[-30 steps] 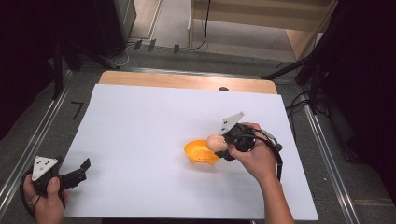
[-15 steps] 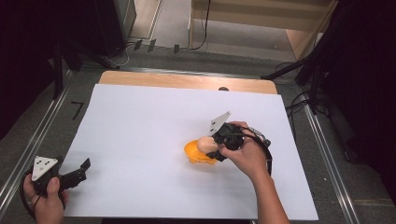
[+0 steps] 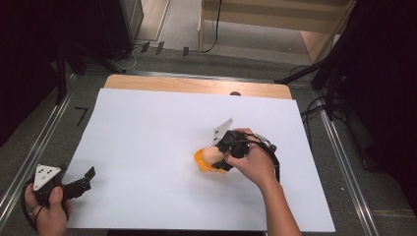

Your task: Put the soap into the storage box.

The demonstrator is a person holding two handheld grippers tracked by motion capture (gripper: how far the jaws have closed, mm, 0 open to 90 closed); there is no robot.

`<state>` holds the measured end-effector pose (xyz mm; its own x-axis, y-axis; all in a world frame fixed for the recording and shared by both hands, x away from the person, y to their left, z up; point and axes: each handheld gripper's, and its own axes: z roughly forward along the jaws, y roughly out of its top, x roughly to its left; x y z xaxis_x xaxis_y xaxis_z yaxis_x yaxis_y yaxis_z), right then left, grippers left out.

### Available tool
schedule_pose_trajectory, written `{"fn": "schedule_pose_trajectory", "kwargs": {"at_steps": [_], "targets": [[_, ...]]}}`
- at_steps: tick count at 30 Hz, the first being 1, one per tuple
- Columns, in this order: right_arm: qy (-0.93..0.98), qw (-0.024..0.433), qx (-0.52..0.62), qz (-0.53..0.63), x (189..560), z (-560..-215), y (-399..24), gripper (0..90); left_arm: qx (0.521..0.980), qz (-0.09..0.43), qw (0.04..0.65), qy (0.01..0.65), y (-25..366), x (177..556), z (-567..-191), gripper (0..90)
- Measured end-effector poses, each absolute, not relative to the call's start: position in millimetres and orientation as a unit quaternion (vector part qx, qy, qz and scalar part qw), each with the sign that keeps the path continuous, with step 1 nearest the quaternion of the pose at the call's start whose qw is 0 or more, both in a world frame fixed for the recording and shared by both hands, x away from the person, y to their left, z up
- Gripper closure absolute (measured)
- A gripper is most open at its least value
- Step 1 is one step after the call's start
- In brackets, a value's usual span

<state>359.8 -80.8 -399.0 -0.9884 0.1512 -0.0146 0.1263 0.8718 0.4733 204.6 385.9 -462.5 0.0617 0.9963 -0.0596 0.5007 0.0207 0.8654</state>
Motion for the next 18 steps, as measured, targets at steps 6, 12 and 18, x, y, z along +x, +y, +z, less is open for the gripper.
{"fn": "schedule_pose_trajectory", "kwargs": {"at_steps": [6, 12, 18], "targets": [[0.968, 0.018, 0.074, 0.238, 362.1, -402.1, -79.7, 32.2, 0.620, 0.324, 0.383, 0.603, 386.0, 204.5, -462.5, 6.5], [0.967, 0.008, 0.077, 0.243, 364.0, -403.0, -80.3, 31.9, 0.621, 0.324, 0.382, 0.603, 386.0, 204.5, -462.5, 6.5], [0.963, 0.004, 0.074, 0.259, 364.3, -401.6, -82.4, 30.1, 0.620, 0.324, 0.383, 0.603, 386.1, 204.4, -462.4, 6.5]]}}
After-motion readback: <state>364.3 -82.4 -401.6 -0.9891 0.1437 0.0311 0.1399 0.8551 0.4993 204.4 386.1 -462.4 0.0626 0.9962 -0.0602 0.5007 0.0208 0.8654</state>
